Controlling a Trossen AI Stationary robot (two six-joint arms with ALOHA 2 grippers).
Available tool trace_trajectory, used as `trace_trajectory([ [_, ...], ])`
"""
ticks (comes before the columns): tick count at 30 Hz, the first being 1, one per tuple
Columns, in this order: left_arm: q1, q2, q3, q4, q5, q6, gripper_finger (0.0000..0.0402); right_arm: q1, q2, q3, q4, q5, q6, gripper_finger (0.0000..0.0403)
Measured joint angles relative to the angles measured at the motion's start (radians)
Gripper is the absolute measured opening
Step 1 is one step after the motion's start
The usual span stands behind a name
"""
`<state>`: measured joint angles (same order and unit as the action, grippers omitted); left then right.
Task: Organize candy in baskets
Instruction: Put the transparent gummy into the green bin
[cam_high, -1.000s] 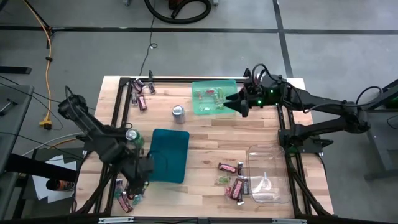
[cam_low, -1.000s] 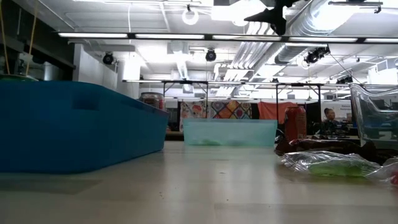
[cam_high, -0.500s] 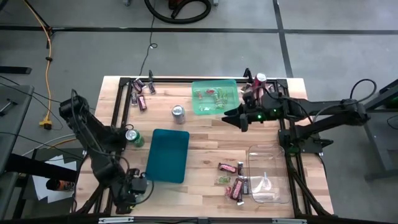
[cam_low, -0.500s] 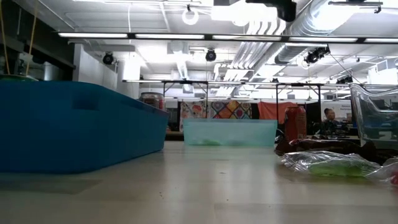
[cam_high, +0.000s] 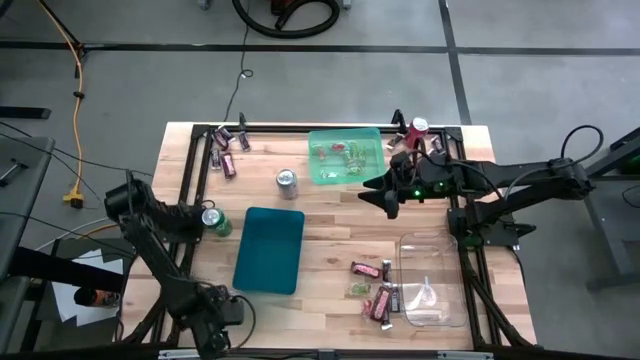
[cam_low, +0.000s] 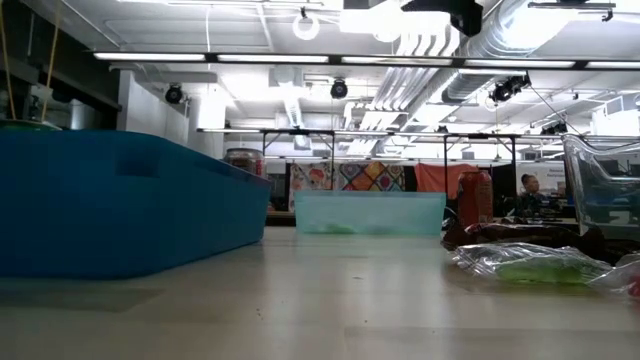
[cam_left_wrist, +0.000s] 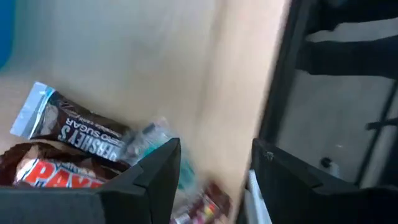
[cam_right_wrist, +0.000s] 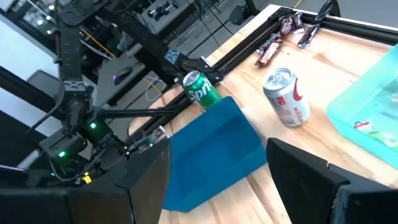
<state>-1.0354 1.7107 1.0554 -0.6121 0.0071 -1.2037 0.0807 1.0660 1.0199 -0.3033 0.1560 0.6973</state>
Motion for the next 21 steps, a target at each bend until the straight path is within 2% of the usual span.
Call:
trace_trajectory([
  [6,0.002,0.091,0.063,-0.142,0.018,-0.098,0.0184,0.0,0.0,0.0,-0.035,-0.004,-0.029,0.0259],
  [14,0.002,0.047,0.144,-0.192,-0.041,-0.176,0.0184,0.0,0.0,0.0,-0.063,-0.009,-0.078,0.0259],
  [18,-0.002,0.036,0.144,-0.279,-0.046,-0.327,0.0184,-0.002,0.0,0.0,-0.063,-0.009,-0.103,0.0259],
  [21,-0.001,0.036,0.12,-0.271,-0.038,-0.392,0.0184,-0.002,0.0,0.0,-0.067,-0.01,-0.112,0.0259],
])
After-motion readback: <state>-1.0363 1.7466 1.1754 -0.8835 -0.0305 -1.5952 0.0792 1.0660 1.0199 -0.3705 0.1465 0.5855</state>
